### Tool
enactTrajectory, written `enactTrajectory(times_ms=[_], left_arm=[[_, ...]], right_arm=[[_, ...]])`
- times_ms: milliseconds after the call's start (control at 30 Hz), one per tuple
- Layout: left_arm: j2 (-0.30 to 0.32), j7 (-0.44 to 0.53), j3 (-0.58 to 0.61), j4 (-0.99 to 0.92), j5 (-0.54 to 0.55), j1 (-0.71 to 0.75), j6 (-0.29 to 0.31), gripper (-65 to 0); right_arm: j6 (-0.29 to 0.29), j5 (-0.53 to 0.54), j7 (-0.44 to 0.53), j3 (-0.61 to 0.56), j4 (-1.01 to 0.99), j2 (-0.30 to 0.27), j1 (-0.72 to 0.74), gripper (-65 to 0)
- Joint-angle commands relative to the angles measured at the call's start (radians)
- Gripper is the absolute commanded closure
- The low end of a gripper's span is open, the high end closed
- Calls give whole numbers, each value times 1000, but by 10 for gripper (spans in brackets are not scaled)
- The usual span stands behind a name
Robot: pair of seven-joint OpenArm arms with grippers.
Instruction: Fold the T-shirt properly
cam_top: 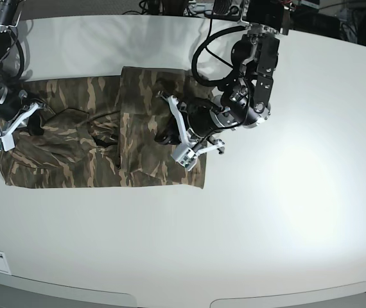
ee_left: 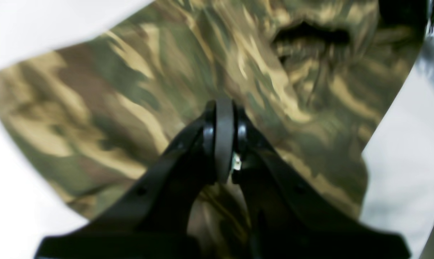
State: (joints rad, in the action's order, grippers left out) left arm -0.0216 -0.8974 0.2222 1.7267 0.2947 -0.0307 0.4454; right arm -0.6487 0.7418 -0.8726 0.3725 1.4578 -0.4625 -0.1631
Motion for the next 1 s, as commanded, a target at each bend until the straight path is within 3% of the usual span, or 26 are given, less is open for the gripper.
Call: enactTrajectory(times_ms=[0,67,200,333,567,633,867,967], left_arm=[[2,30,19,0,-4,-17,2,0],[15,31,42,-27,-39,-17,-6,0],[49,66,44,-72,-108,-17,-80,0],[108,87,44,-116,-111,-17,-84,0],[155,105,43,-167,-100,-14,-84,0],[163,104,43,-167,-100,-14,-84,0],[184,105,43,-167,-103,-14,-84,0],[200,105,43,-167,-103,-14,-85,0]], right_arm=[[-6,-13,-29,-2,5,-14,1,0],[-6,-12,-29,-2,5,-15,6,0],[-6,-4,-29,-1,6,-18,14,0],[-6,-5,-29,1,6,-18,32,-13],[-5,53,-63,2,6,-22,116,-287],[-6,98,-97,2,6,-23,149,-332],[10,103,-116,128,7,-24,230,-335],[66,39,-115,201,6,-50,240,-336]])
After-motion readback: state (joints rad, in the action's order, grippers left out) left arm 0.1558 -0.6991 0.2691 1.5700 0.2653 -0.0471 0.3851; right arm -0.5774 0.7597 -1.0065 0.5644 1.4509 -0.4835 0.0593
